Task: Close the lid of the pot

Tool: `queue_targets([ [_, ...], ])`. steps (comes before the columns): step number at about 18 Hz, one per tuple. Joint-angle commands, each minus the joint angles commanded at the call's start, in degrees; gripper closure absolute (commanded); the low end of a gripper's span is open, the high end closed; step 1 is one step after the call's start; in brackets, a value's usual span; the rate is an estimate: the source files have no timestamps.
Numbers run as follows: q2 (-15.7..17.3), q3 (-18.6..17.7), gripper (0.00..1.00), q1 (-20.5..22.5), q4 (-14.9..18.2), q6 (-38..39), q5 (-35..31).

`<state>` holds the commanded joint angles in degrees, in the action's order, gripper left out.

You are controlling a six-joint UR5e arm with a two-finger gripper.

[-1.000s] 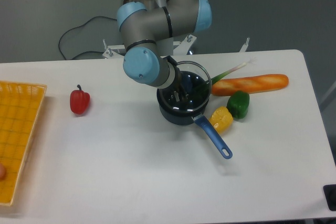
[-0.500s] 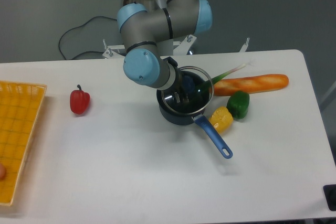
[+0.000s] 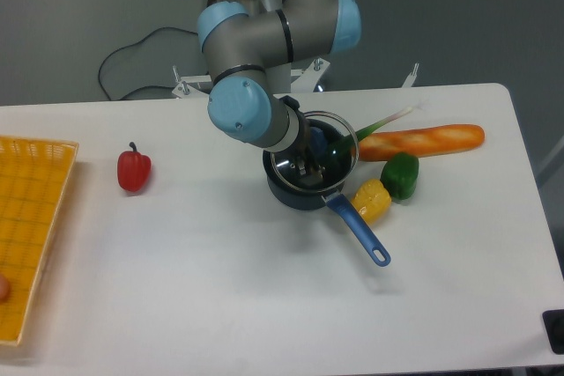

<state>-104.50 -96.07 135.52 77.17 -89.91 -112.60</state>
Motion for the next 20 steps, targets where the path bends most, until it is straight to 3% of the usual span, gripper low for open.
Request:
queue_targets([
  [3,0.5,0.8,0.00,2.5,-0.2,0.6,6.2],
  [15,1.1,7.6,0.00,14.9,-0.4,0.5,15.6],
  [17,1.1,7.8,0.00,17.5,-3.2,-1.8,19.9],
  [20,0.9,7.7,0.00,20.6,-4.0,-3.9,21.2],
])
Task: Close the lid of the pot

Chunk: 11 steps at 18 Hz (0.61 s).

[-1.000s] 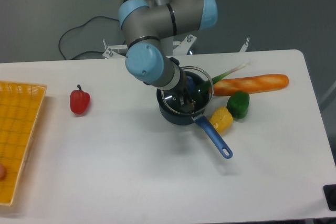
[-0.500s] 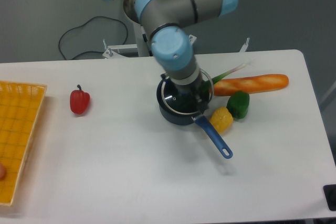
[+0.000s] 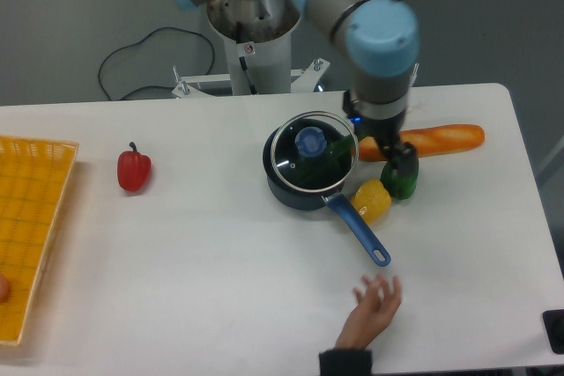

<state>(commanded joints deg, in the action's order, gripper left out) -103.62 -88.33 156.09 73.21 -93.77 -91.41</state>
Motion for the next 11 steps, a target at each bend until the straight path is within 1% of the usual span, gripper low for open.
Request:
queue_targets([
  [3,0.1,-1.8,0.00,1.4,0.0,-0.3,0.0],
  [6,1.6,-2.1,0.00,1.8,0.3,-0.3,0.2],
  [8,1.9,-2.0,0.00,1.8,0.1,-0.3,0.6],
  [10,2.5,-2.0,0.00,2.2,0.3,-0.2,3.0],
  [11,3.3,-2.2,0.00,3.2,0.5,-0.2,4.7],
])
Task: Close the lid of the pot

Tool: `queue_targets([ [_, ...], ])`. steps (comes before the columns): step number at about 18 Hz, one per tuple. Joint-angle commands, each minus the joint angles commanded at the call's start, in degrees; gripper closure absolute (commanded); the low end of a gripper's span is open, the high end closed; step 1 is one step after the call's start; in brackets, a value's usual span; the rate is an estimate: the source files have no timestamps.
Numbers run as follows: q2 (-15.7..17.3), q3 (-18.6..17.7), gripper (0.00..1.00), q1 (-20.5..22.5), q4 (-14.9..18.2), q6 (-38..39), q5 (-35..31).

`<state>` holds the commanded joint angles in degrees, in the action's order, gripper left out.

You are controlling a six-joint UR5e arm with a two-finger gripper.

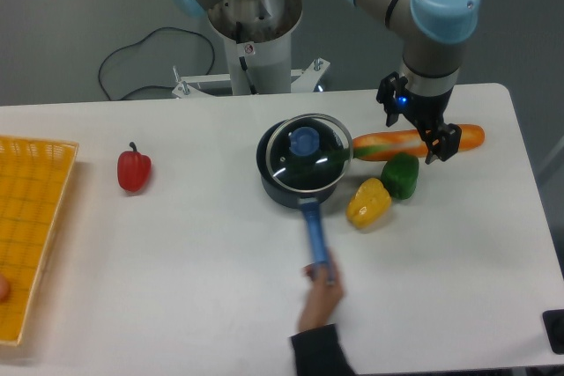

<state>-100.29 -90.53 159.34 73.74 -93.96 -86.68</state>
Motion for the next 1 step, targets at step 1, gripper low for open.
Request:
queue_targets([
  [1,0.5,-0.4,0.00,0.8,0.6,0.0,1.4],
])
